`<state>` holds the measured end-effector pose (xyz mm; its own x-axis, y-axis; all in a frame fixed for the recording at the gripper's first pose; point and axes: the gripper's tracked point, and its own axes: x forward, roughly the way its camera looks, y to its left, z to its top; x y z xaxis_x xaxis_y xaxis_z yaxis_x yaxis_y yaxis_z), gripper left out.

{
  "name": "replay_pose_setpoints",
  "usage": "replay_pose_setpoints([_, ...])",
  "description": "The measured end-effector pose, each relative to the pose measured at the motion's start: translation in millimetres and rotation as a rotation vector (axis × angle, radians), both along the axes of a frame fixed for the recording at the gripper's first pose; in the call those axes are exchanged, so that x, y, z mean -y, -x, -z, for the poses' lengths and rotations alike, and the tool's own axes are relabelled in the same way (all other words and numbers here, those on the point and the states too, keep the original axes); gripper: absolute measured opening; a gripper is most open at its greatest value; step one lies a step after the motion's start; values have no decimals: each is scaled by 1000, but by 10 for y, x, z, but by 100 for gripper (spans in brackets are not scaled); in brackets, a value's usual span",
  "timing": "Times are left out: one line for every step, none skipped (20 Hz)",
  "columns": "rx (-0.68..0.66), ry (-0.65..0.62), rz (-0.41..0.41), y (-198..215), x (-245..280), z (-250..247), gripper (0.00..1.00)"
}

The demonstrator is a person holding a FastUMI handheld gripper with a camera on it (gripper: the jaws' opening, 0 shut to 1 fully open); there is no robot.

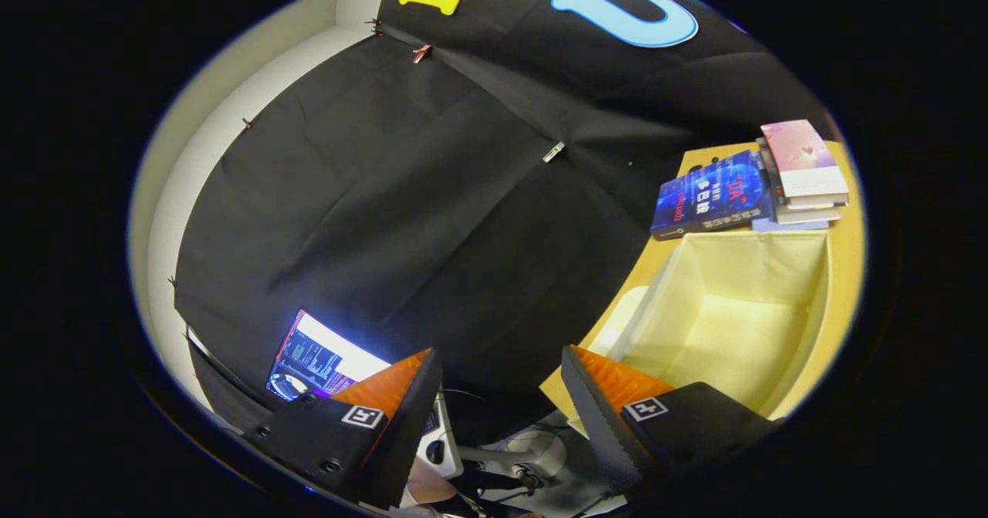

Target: Open the storage box then place both shoes into the box .Put the left shoe in first, then the right shoe, with the right side of both shoes facing outward in a uniform manner.

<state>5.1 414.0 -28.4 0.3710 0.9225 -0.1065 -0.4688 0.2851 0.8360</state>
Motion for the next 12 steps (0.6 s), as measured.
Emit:
replay_pose_setpoints([8,17,21,2,153,27,97])
replay_pose_setpoints([15,37,43,-7,305,58,97])
replay_pose_setpoints([22,62,62,12,467,96,96])
replay_pose_setpoints([29,87,80,19,632,142,97])
replay_pose_setpoints([29,117,97,41,813,214,97])
replay_pose_setpoints([25,149,115,58,988,294,97])
replay_pose_setpoints([15,181,137,78,1173,382,97])
replay_pose_setpoints([3,211,158,106,1353,467,97])
replay_pose_setpoints([-7,242,181,142,1530,551,97])
replay_pose_setpoints([-17,278,207,181,1716,663,97])
replay_pose_setpoints([-31,318,232,229,1905,787,97])
replay_pose_setpoints([-50,358,255,270,2069,924,97])
